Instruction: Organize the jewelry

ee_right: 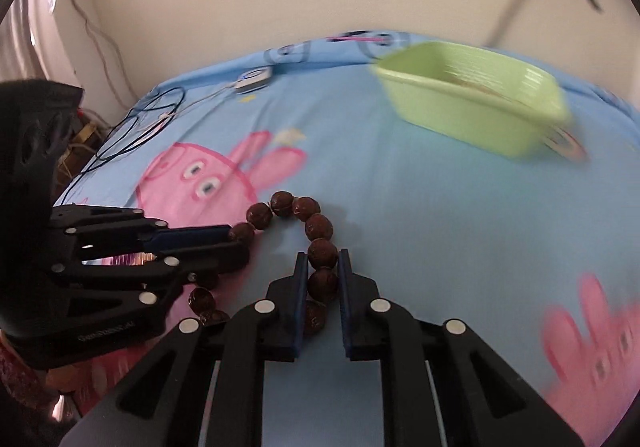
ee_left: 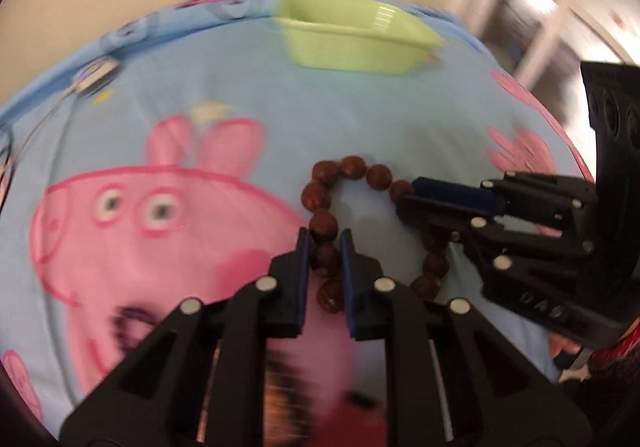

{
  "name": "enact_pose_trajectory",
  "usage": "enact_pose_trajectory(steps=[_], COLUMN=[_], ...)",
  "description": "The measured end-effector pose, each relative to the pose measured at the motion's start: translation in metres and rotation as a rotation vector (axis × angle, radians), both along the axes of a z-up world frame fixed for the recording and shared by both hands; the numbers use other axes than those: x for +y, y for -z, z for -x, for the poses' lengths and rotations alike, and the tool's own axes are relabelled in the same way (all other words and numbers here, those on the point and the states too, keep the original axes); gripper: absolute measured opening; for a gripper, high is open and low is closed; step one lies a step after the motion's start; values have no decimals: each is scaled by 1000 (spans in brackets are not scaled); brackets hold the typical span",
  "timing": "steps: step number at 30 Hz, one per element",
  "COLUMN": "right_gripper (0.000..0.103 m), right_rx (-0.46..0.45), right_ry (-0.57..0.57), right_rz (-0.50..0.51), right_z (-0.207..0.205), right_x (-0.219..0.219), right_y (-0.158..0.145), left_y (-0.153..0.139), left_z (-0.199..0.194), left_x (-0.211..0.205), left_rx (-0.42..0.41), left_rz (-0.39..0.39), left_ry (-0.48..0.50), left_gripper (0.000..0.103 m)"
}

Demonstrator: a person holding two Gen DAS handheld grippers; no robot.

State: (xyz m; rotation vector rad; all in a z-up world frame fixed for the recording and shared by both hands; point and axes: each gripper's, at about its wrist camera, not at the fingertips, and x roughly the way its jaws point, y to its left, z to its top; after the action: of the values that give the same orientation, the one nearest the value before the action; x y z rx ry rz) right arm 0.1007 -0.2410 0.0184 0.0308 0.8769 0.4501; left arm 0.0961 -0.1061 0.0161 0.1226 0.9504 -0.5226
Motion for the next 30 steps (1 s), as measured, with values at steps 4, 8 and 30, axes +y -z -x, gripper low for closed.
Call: enact_pose_trajectory(steps=[4, 8, 30], right_gripper=[0, 0, 0], right_rx=[-12, -64, -99], right_ry=[55, 88, 136], right_rz=[7, 40, 39], right_z=[45, 75, 64], right_x=[-30, -39, -37], right_y=[1, 4, 8], left_y=[-3, -1, 10], left_z=[27, 47, 48], left_x=[-25, -36, -23], left_rx=[11, -6, -38], left_rz=[27, 13, 112], left_ry=[103, 149, 88], left_gripper=[14, 14, 15])
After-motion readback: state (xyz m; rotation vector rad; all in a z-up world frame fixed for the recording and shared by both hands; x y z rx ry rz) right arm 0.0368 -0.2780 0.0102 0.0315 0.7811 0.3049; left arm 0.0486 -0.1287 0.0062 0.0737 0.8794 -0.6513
